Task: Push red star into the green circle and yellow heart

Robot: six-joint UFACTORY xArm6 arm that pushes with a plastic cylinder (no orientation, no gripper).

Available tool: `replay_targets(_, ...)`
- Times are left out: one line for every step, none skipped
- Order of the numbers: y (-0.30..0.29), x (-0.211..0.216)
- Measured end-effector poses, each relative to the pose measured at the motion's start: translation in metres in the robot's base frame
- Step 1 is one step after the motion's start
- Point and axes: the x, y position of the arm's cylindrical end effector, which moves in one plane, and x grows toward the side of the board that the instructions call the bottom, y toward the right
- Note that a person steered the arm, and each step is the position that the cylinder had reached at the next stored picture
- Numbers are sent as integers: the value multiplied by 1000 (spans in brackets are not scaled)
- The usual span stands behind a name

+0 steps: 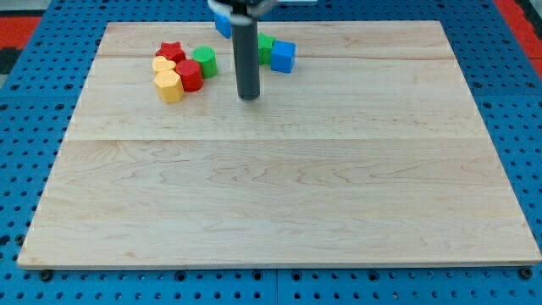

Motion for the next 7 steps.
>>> replay_targets(-103,3)
replay_targets(-174,-24)
replay_targets(-122,-35)
replay_targets(-1,-38)
replay_targets(-7,-35)
replay_targets(-8,-47)
replay_targets(14,-65)
